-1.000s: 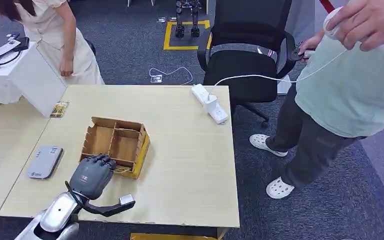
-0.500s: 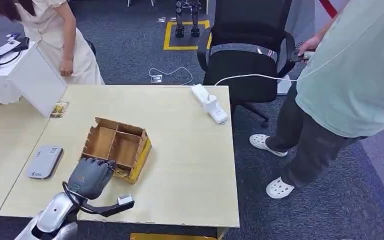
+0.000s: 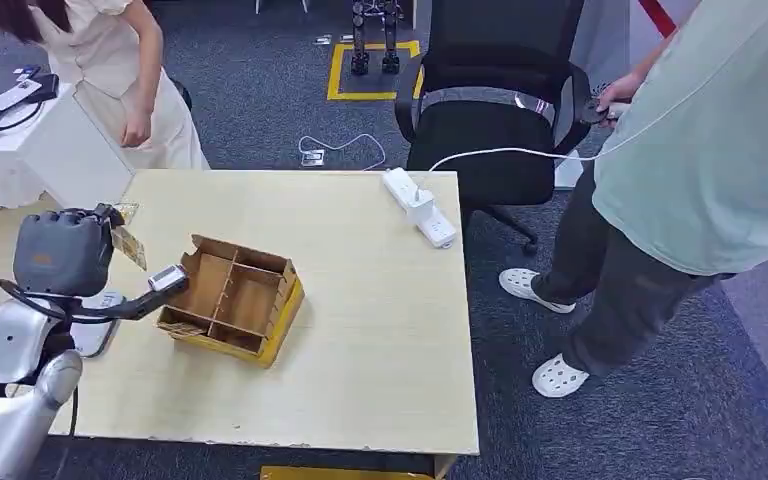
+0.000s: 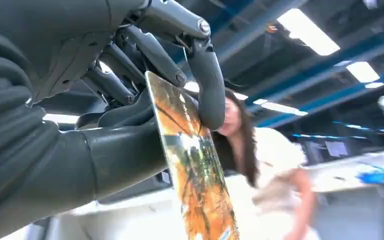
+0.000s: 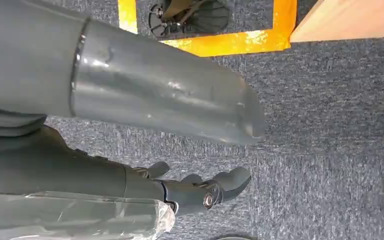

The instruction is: Pass the card to the sensor for recognition and then transmit it.

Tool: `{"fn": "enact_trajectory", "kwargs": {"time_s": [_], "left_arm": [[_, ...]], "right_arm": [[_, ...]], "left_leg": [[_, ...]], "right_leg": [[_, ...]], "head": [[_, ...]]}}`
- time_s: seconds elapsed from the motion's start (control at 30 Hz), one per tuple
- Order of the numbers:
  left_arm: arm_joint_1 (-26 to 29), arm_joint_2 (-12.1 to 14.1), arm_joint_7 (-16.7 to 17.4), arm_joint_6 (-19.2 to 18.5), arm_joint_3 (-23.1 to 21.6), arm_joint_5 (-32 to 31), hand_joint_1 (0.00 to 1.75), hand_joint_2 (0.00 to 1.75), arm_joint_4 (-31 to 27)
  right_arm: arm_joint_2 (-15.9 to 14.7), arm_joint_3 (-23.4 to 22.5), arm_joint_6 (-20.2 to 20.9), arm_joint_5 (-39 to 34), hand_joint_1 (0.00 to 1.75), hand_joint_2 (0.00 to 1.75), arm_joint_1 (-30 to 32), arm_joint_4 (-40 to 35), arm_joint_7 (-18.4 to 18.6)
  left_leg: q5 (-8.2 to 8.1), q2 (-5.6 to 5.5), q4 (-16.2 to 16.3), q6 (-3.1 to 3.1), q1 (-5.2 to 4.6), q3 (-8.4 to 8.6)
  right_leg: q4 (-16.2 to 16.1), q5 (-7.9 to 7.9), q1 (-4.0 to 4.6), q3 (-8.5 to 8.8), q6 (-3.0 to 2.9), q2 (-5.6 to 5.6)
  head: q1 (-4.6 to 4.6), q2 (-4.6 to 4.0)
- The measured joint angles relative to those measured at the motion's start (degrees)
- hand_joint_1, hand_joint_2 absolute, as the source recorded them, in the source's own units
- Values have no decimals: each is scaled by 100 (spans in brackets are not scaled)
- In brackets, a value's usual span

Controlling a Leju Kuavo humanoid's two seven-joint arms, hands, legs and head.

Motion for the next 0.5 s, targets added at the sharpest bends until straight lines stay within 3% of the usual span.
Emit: {"fn": "enact_trajectory", "kwargs": {"time_s": [0.23, 0.37, 0.5], "left_arm": [[-776, -59, 511, 319, 20, -653, 175, 175, 1001], [-1359, -144, 1073, 962, 26, -1434, 175, 175, 1799], [-1949, -164, 1191, 1230, 54, -1628, 175, 175, 2638]], "right_arm": [[42, -24, 4, 192, 0, 0, -47, 0, 39], [72, -24, 20, 387, 0, 0, -123, -4, 109], [124, -24, 46, 450, 0, 0, -206, -30, 116]], "left_leg": [[0, 0, 1, 0, 0, 1], [3, 1, 1, 3, 1, 0], [7, 2, 1, -3, 1, 0]], "right_leg": [[0, 1, 0, -1, 0, 1], [2, 3, 0, -2, -2, 2], [3, 6, 0, -2, -6, 4]], "head": [[-2, 0], [-2, 0], [-2, 0]]}}
